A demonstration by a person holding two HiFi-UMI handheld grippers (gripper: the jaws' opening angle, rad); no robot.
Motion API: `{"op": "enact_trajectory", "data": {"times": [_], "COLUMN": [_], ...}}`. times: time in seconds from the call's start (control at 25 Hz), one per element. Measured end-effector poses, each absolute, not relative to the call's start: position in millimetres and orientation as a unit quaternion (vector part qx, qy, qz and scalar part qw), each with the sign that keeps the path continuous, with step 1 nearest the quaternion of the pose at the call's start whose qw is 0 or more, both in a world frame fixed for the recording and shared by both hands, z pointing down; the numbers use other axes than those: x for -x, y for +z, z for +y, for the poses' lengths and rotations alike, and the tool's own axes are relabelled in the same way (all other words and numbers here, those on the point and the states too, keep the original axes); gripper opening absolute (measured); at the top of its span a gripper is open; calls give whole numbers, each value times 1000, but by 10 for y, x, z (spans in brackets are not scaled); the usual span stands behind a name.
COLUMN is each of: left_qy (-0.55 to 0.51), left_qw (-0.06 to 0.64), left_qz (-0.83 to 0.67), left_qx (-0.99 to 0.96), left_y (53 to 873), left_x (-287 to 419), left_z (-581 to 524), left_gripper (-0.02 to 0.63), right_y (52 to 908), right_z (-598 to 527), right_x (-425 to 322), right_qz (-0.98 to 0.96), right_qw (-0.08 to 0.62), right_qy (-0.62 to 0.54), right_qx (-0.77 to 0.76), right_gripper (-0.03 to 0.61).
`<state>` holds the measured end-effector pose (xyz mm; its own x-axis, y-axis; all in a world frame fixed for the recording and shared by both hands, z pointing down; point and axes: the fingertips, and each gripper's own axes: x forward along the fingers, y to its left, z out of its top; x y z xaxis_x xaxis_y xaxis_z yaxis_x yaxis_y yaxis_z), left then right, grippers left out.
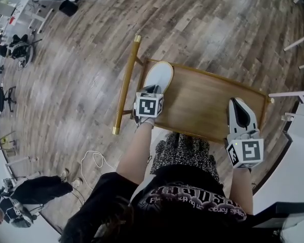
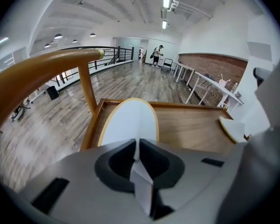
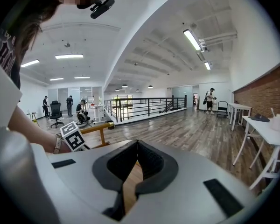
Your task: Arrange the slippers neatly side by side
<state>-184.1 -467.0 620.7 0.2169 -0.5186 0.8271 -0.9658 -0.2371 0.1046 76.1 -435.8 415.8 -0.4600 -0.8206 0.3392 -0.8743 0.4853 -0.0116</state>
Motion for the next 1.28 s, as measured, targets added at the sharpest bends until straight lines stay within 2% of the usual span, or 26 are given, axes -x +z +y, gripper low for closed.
{"op": "enact_trajectory", "data": {"times": [0.36, 0.56, 0.6, 0.72, 0.8, 1.16, 1.28], "left_qy": [271, 271, 269, 266, 270, 276, 264], "left_qw": [376, 372, 372, 378, 373, 328, 309], "left_qz": [-582, -582, -583, -574, -569, -570, -550], "left_qx": [-669, -671, -670, -676, -682, -701, -729], "left_y": [6227, 6183, 6179, 6182, 6154, 5801, 5525], "left_x": [1978, 1981, 1989, 1935, 1890, 1897, 1589], "left_z": [-4745, -4757, -4751, -4730, -4717, -4621, -4549], "left_gripper": [12, 14, 23, 137, 179, 179, 179], "right_y": [4173, 4187, 4187, 4182, 4174, 4101, 4047], "right_z": [-4387, -4381, -4382, -4388, -4390, -4343, -4304], "right_x": [-698, -697, -694, -694, -697, -849, -1001], "right_qz": [-853, -854, -854, -855, -856, -850, -842], "right_qw": [146, 148, 148, 147, 146, 139, 135], "right_qy": [90, 90, 91, 91, 90, 85, 81], "right_qx": [-493, -490, -490, -489, -488, -502, -516], "right_gripper": [5, 5, 5, 5, 5, 5, 5]}}
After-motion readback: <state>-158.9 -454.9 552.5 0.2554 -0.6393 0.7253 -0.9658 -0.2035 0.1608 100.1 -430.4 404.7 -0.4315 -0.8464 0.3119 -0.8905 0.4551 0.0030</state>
